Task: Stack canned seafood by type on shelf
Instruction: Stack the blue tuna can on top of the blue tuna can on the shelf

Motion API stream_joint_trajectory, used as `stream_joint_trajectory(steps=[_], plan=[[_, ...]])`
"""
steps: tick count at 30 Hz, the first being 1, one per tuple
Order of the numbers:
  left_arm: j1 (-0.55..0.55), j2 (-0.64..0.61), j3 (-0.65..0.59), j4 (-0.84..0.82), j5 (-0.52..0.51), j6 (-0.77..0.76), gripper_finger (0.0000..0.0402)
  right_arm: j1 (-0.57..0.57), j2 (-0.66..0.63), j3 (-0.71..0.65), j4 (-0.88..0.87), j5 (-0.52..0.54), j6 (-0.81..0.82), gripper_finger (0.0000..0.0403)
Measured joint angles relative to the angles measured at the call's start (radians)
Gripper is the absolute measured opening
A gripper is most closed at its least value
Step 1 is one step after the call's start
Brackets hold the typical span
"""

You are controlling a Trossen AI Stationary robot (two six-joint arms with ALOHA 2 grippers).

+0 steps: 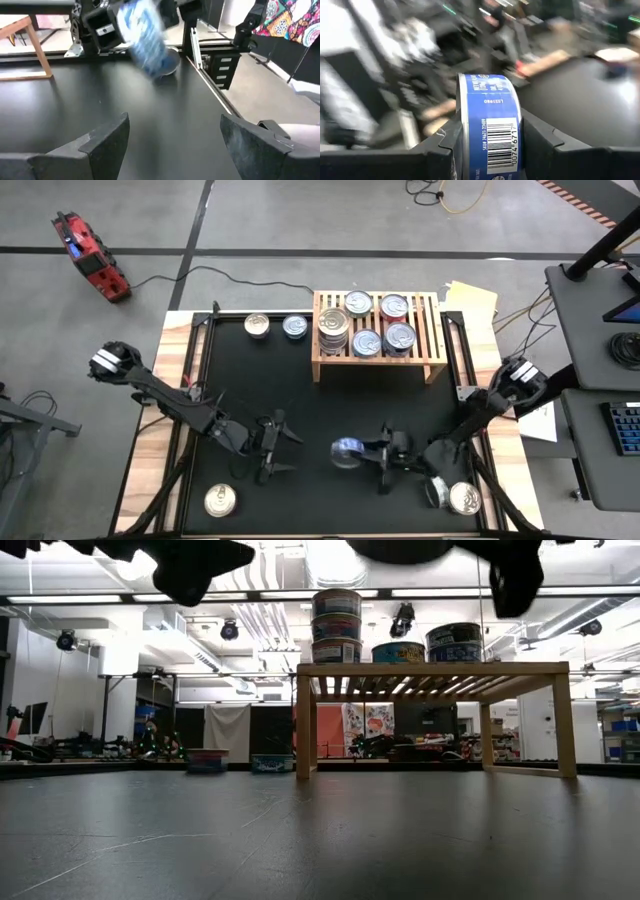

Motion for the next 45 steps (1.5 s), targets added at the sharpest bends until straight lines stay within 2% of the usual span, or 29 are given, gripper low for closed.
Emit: stream_joint_trajectory(steps=[2,5,13,19,27,37,41,45], plan=[[0.0,0.032,0.0,0.062,0.017,0.024,0.0294,-0.002,0.036,-0.035,0.196,-0.078,-0.12,0.013],[0.001,0.067,0.0,0.167,0.075,0.05,0.0294,-0.002,0.071,-0.046,0.314,-0.14,-0.223,0.013],[0.027,0.186,0.0,0.44,0.075,0.073,0.0294,-0.003,0.104,0.018,0.316,-0.157,-0.381,0.013],[0.064,0.273,0.0,0.606,0.074,0.043,0.0294,-0.009,0.105,0.093,0.212,-0.148,-0.463,0.013],[0.063,0.359,0.068,0.625,0.105,0.051,0.0294,-0.03,0.105,0.142,0.103,-0.098,-0.464,0.013],[0.067,0.372,0.11,0.606,0.105,0.07,0.0291,-0.035,0.105,0.143,0.069,-0.099,-0.451,0.013],[0.073,0.372,0.124,0.595,0.105,0.073,0.0271,-0.035,0.105,0.143,0.055,-0.099,-0.444,0.013],[0.081,0.372,0.149,0.539,0.104,0.069,0.0222,-0.035,0.105,0.143,0.056,-0.099,-0.441,0.013]])
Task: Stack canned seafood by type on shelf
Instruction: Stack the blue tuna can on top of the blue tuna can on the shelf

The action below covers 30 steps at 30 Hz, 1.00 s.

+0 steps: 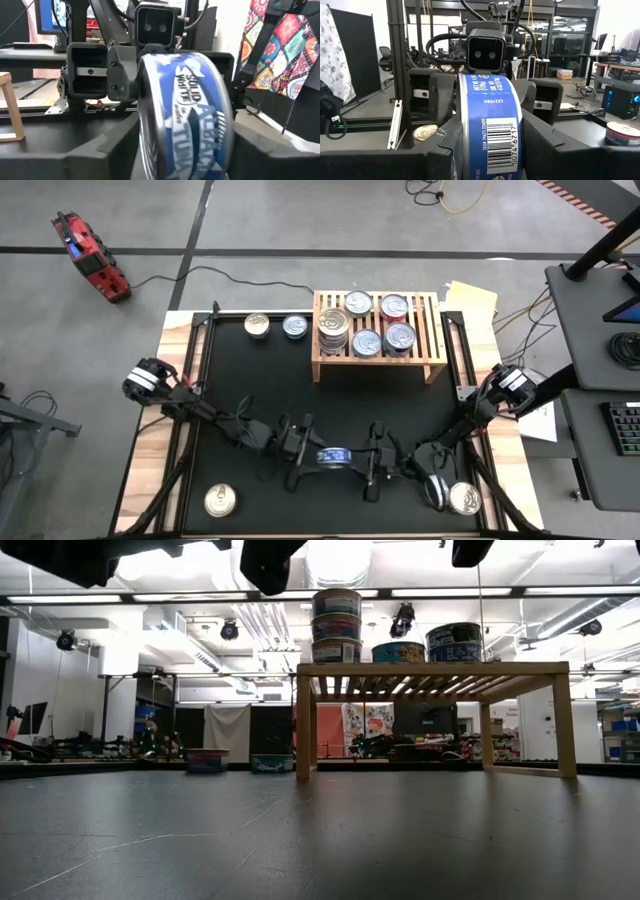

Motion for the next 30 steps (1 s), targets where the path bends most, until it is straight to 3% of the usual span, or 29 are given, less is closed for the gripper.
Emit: stream_joint_trajectory(steps=[3,5,9,13,19,23,26,30], plan=[[0.001,0.0,0.017,-0.028,-0.005,-0.003,0.0159,0.0,0.0,0.0,0.0,0.004,0.02,0.0139],[0.002,-0.001,0.02,-0.033,-0.012,-0.005,0.0111,0.0,0.0,0.001,0.003,-0.01,0.026,0.0169],[0.001,-0.001,0.015,-0.026,-0.008,-0.007,0.0112,0.0,0.0,0.004,0.004,-0.004,0.05,0.0235],[0.001,-0.004,0.011,-0.02,-0.004,-0.038,0.0112,0.002,-0.001,0.007,0.001,0.001,0.044,0.0276],[0.001,-0.056,-0.029,-0.024,-0.004,-0.162,0.0112,0.04,-0.045,0.027,0.002,0.004,-0.023,0.0297],[0.013,-0.149,-0.088,-0.024,0.003,-0.337,0.0112,0.079,-0.052,0.086,-0.035,0.029,-0.165,0.0289],[0.034,-0.217,-0.136,-0.04,0.073,-0.51,0.0112,0.1,-0.053,0.171,-0.208,0.098,-0.3,0.0278],[0.05,-0.271,-0.188,-0.046,0.133,-0.744,0.0112,0.101,-0.046,0.337,-0.661,0.158,-0.382,0.0265]])
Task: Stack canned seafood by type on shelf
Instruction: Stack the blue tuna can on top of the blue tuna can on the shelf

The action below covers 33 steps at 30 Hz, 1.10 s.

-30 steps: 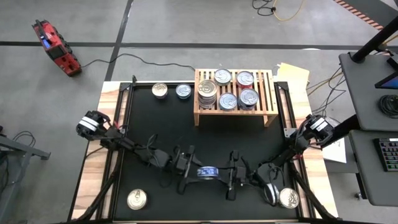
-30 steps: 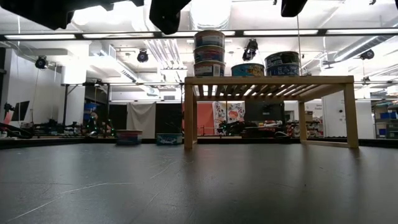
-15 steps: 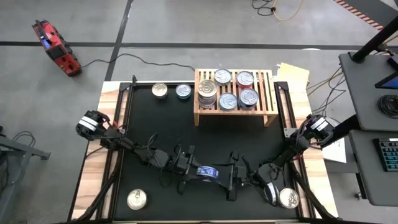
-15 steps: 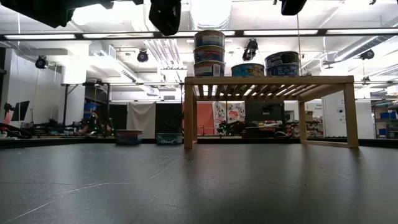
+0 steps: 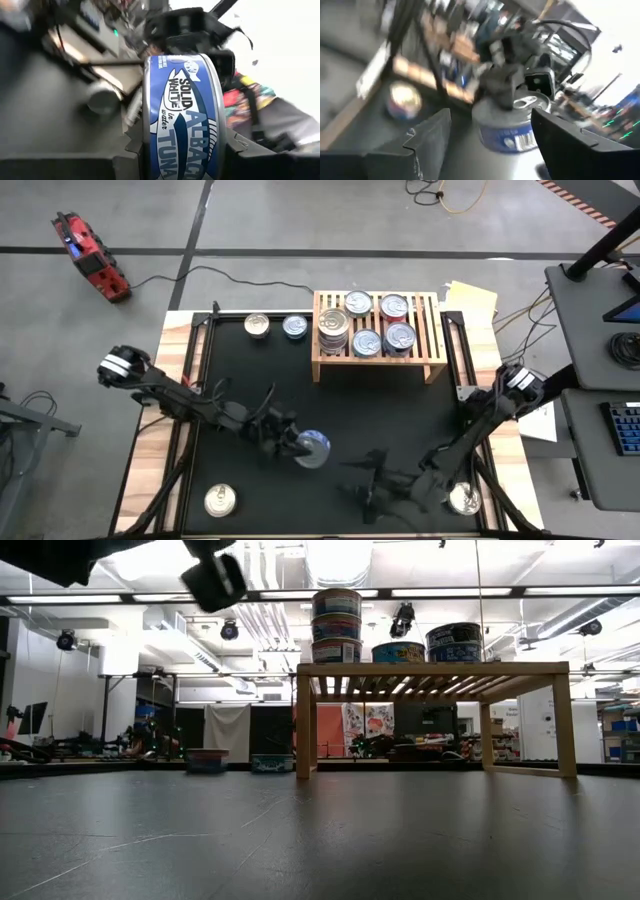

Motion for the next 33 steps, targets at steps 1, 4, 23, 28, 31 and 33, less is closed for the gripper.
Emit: stream_joint_trajectory(steps=[1,4,23,28,31,33], plan=[[0.004,-0.006,-0.011,0.001,0.018,-0.066,0.0112,-0.003,0.005,0.048,-0.13,0.0,-0.015,0.0262],[0.013,-0.015,-0.041,0.001,0.066,-0.247,0.0112,-0.008,0.049,0.185,-0.442,0.004,-0.045,0.0253],[0.014,-0.011,-0.003,0.035,0.112,-0.434,0.0112,-0.026,0.283,0.494,-0.632,0.326,-0.631,0.0246],[0.014,0.0,0.009,0.025,0.126,-0.426,0.0112,-0.059,0.286,0.496,-0.63,0.342,-0.644,0.0232],[0.015,0.002,0.009,0.018,0.118,-0.405,0.0112,-0.079,0.287,0.496,-0.631,0.343,-0.644,0.0212],[0.018,0.002,0.009,0.019,0.101,-0.4,0.0112,-0.088,0.287,0.496,-0.631,0.343,-0.644,0.019]])
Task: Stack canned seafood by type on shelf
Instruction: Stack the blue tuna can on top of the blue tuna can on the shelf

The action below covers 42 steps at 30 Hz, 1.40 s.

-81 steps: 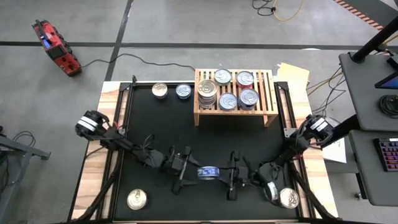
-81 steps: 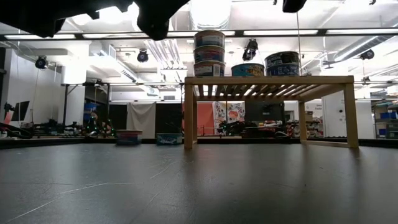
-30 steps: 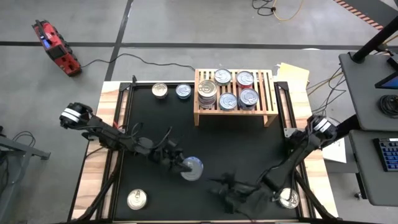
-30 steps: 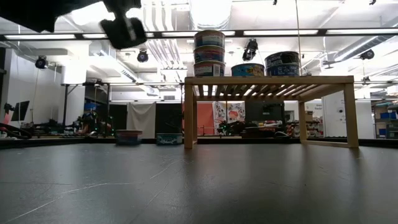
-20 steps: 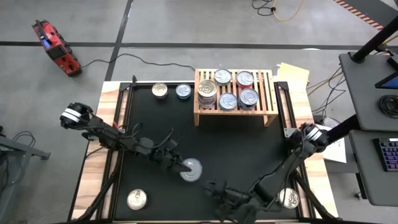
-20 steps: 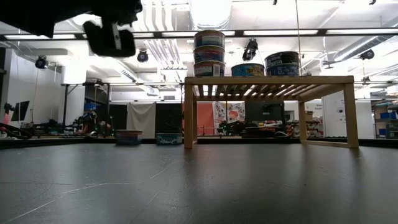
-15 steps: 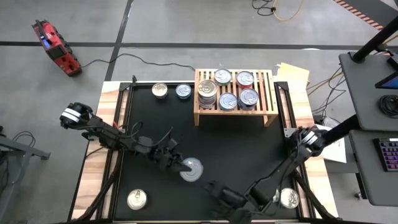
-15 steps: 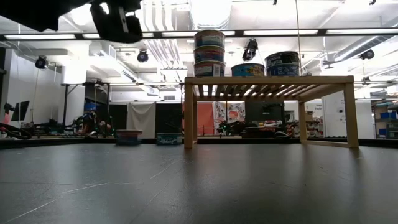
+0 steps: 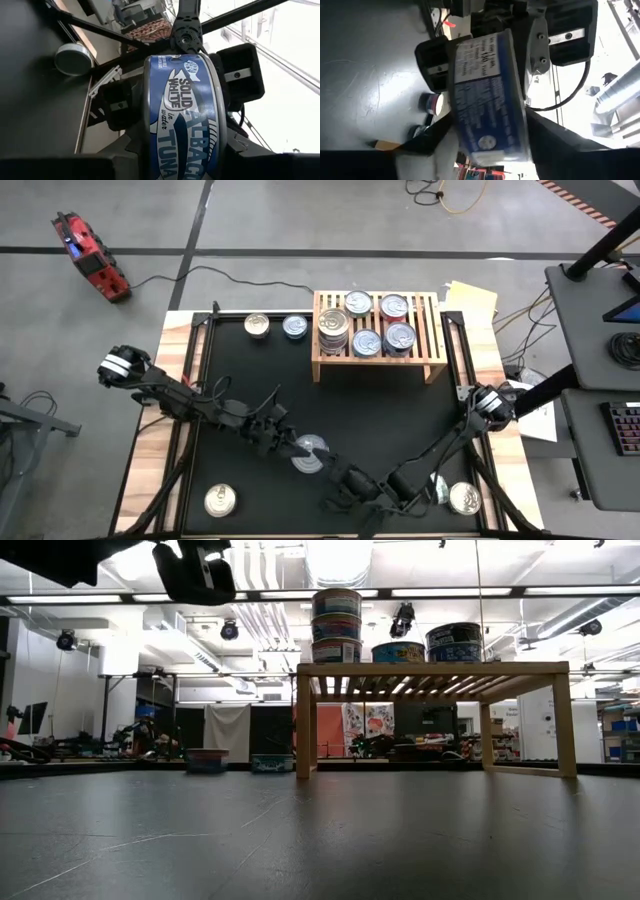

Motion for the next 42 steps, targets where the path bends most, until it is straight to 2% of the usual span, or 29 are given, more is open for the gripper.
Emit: stream_joint_trajectory(steps=[2,4,9,12,16,18,22,26,30,36,39,42], plan=[[0.0,-0.001,0.0,-0.001,0.0,0.011,0.013,-0.003,0.0,0.0,-0.007,0.006,-0.018,0.0161],[0.0,-0.001,0.0,0.003,0.0,0.041,0.0188,-0.003,0.0,0.0,-0.003,0.003,-0.018,0.013],[0.008,-0.004,0.0,0.039,0.063,0.161,0.0342,0.003,-0.007,-0.002,-0.006,0.013,-0.025,0.013],[0.019,-0.01,0.001,0.057,0.08,0.215,0.0388,0.008,-0.032,-0.003,-0.009,0.068,-0.025,0.013],[0.043,-0.011,0.001,0.05,0.104,0.302,0.037,0.009,-0.103,-0.003,-0.037,0.103,0.025,0.013],[0.053,-0.011,0.001,0.049,0.12,0.338,0.0358,0.006,-0.148,-0.003,-0.09,0.1,0.115,0.013],[0.057,-0.01,0.001,0.04,0.127,0.427,0.0346,-0.044,-0.286,-0.003,-0.321,0.065,0.453,0.013],[0.057,-0.01,0.001,0.026,0.126,0.492,0.0344,-0.134,-0.457,-0.002,-0.593,-0.134,0.866,0.013],[0.057,-0.02,0.001,-0.055,0.094,0.549,0.0338,-0.205,-0.586,-0.002,-0.823,-0.185,1.145,0.013],[0.06,-0.083,0.001,-0.282,-0.042,0.678,0.0306,-0.24,-0.688,-0.002,-1.048,-0.194,1.329,0.013],[0.063,-0.134,0.001,-0.38,-0.117,0.736,0.0293,-0.277,-0.695,-0.002,-1.154,-0.206,1.405,0.013],[0.062,-0.185,0.001,-0.442,-0.139,0.759,0.0286,-0.326,-0.685,-0.001,-1.239,-0.252,1.459,0.013]])
